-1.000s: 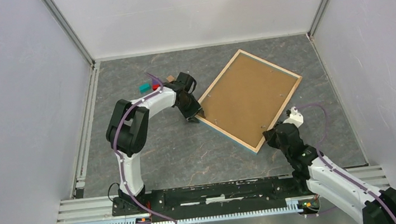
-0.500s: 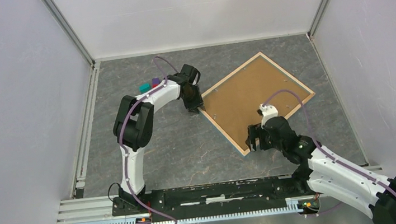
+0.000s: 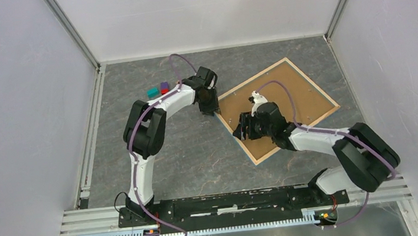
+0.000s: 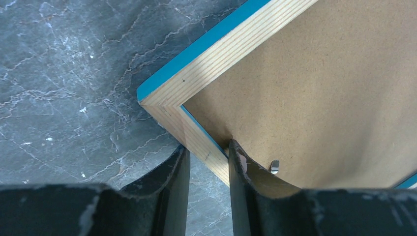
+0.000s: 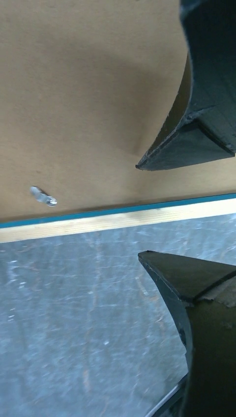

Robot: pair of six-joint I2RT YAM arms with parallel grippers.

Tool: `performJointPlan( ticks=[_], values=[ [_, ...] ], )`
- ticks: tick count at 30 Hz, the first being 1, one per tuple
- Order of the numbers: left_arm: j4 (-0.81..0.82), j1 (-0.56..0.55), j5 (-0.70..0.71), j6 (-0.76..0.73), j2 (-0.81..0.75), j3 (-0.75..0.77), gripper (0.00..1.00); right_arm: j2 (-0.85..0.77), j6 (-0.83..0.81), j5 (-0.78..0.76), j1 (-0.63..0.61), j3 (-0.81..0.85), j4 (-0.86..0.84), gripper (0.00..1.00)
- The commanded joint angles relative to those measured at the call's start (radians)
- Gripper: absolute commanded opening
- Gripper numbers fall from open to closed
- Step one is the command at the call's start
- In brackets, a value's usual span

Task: Put the photo into the frame
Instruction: Adjust the photo frame at the center of the board.

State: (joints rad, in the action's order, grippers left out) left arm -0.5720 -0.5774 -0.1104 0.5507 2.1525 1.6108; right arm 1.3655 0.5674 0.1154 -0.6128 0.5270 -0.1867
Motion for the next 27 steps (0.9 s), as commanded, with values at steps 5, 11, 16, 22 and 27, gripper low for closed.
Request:
performJointPlan(
  ticks=[5,11,16,22,27],
  values=[
    [-0.02,-0.025,-0.036,-0.095,0.051,0.025,0.02,0.199,0.161,0.141,0.089,-0.018,-0.439,0.52],
    [-0.032,-0.042,0.01,-0.123,0.043,0.032,0.02,0.291,0.175,0.129,0.091,0.013,-0.475,0.47],
    [-0.033,-0.045,0.005,-0.124,0.041,0.034,0.02,0.347,0.14,0.103,0.091,0.069,-0.433,0.46],
    [-0.033,-0.047,0.007,-0.127,0.043,0.034,0.02,0.398,0.11,0.092,0.092,0.123,-0.402,0.45],
    [-0.033,-0.049,0.012,-0.133,0.038,0.034,0.02,0.398,0.076,0.079,0.104,0.145,-0.355,0.45]
  ],
)
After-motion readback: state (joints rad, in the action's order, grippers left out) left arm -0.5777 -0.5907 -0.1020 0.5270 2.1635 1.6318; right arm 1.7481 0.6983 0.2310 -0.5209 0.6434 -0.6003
